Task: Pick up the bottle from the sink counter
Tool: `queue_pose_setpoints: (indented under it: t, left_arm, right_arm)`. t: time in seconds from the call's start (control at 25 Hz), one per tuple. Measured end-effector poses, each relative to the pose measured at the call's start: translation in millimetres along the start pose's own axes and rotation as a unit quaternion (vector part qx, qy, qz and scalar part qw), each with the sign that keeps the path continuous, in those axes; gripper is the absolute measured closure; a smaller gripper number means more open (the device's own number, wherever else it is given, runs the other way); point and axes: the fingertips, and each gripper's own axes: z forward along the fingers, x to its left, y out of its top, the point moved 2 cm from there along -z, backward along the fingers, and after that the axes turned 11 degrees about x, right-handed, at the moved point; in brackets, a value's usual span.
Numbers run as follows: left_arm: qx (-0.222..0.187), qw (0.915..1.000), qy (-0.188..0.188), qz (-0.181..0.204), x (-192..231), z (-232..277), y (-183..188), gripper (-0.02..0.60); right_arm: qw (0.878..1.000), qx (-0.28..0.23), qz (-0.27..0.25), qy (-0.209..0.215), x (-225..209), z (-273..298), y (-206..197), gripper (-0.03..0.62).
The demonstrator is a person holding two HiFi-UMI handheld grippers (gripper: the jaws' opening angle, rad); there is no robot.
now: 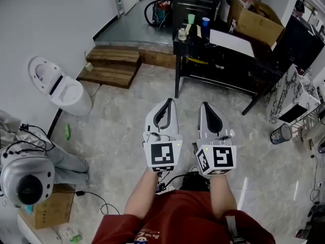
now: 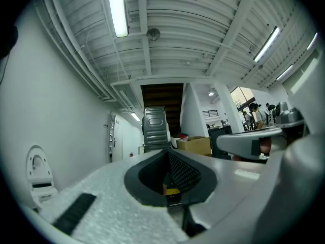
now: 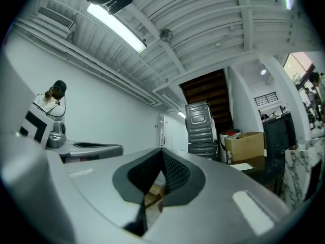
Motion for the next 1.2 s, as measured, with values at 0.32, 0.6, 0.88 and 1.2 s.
queue_pose_setpoints:
  t: [0.32, 0.6, 0.88, 1.2]
  left_arm:
    - [-0.004, 1.0000, -0.005, 0.001, 4.9, 29.6, -3.7, 0.580]
    - [0.002, 1.0000, -0.003, 0.007, 14.9, 66.5, -0.7, 0.580]
    - [0.009, 0.9999, 0.002, 0.008, 28.5, 123.5, -6.4, 0.580]
    - [-0.001, 1.0000, 0.008, 0.003, 32.4, 200.0, 2.8, 0.580]
  right_arm:
    - [1.000, 0.002, -0.002, -0.009, -17.2, 25.1, -6.2, 0.592]
    - [1.000, 0.014, -0.002, 0.003, -33.1, 60.2, -12.2, 0.592]
    - [1.000, 0.023, 0.007, 0.016, -59.1, 112.9, -22.1, 0.592]
    - [0.999, 0.023, 0.013, 0.021, -103.6, 175.9, -19.4, 0.592]
